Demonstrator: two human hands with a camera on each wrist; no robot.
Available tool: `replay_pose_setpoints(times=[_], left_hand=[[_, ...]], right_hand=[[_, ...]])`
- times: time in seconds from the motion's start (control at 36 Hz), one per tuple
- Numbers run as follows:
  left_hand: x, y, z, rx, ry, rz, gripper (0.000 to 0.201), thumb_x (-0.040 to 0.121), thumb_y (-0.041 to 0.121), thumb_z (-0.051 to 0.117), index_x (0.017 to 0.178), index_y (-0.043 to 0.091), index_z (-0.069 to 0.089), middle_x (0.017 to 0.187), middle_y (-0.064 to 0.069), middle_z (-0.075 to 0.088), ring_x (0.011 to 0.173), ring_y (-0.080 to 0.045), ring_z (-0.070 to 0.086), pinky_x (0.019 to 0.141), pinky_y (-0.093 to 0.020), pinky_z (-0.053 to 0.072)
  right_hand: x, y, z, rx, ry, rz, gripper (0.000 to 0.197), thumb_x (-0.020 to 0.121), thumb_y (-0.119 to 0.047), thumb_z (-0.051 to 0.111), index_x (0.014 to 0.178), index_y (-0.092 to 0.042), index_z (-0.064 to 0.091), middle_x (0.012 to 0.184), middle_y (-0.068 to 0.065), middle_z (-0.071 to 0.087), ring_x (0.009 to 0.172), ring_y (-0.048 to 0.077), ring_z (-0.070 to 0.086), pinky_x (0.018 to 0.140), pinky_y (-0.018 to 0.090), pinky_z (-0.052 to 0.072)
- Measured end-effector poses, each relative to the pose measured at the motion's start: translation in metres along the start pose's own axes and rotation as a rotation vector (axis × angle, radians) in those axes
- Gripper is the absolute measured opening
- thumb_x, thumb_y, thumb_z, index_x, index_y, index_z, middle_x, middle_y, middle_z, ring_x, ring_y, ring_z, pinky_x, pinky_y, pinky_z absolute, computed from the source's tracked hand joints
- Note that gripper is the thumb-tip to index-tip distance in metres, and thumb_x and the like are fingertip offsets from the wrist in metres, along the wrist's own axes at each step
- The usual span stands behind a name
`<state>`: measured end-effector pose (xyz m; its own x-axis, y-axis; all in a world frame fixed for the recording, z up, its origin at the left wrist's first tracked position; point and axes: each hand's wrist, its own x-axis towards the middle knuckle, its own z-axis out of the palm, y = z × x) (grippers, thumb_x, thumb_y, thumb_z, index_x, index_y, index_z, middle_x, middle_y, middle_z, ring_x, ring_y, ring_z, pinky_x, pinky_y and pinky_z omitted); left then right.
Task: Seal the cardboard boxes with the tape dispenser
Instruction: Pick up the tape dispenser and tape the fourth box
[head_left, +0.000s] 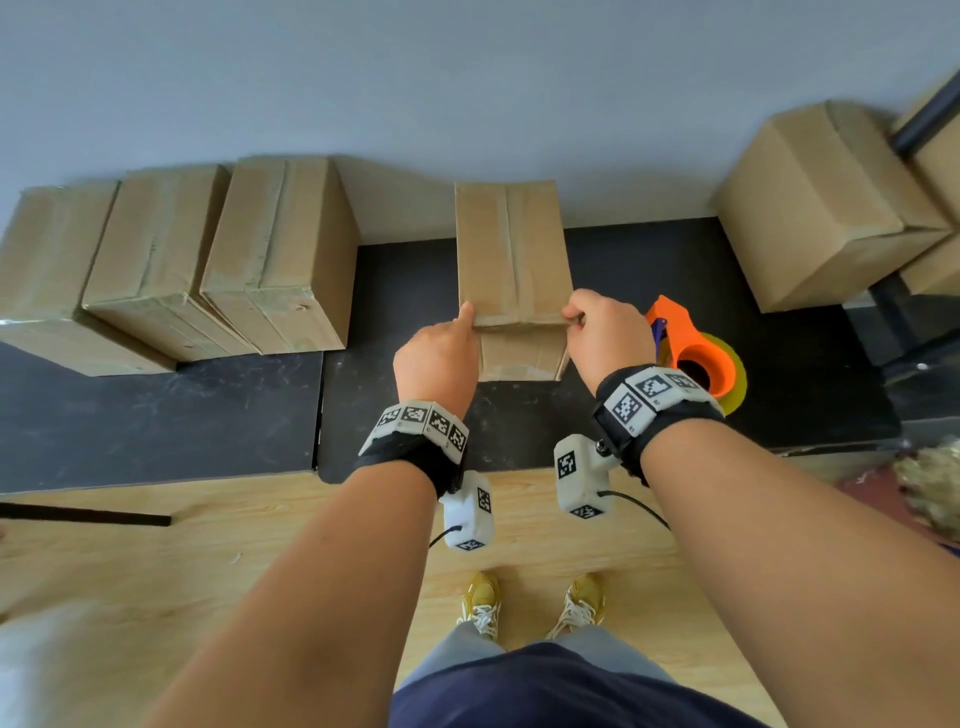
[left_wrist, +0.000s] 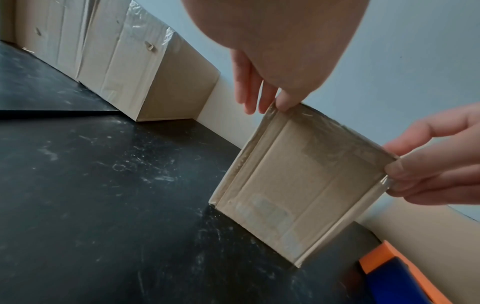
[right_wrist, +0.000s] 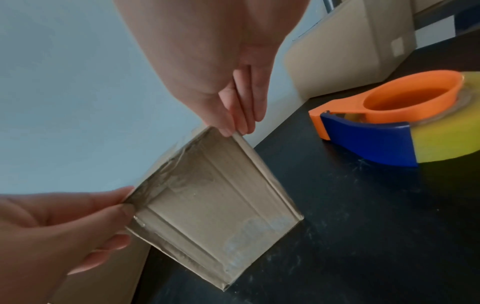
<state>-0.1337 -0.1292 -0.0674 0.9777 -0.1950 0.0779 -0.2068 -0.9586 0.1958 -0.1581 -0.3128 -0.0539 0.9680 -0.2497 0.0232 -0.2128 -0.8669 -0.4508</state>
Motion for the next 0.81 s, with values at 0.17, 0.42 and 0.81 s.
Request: replay_pose_setpoints(times=[0.17,0.42,0.81], left_hand=[[0.006,-0.033,-0.002,0.15,0.272,0.116,0.012,0.077,0.011,0.064,0.087,0.013,0.069,0.078,-0.002,0.058,0.073,-0.025,0.053,0.073,-0.034,0.041],[0.029,-0.103,-0.026,0.219,0.335,0.092,0.012,0.071,0.004,0.067,0.079,0.013,0.07,0.099,-0.004,0.06,0.101,-0.028,0.052,0.106,-0.043,0.027],[0.051,-0.143,-0.042,0.174,0.083,-0.006,0.05,0.086,0.008,0.047,0.136,0.016,0.047,0.151,-0.007,0.027,0.144,-0.025,0.012,0.118,-0.048,0.005]], right_hand=[[0.014,-0.03,0.006,0.053,-0.078,0.004,0.03,0.097,-0.019,0.053,0.121,-0.027,0.067,0.114,0.002,0.071,0.104,0.027,0.064,0.082,0.033,0.05],[0.037,-0.098,0.033,0.062,-0.256,-0.081,0.043,0.098,-0.014,0.044,0.137,-0.025,0.057,0.132,0.004,0.063,0.115,0.027,0.06,0.092,0.034,0.049],[0.054,-0.147,0.045,0.045,-0.415,-0.081,0.072,0.09,0.001,0.041,0.155,-0.028,0.028,0.145,0.007,0.05,0.12,0.025,0.055,0.09,0.033,0.048]])
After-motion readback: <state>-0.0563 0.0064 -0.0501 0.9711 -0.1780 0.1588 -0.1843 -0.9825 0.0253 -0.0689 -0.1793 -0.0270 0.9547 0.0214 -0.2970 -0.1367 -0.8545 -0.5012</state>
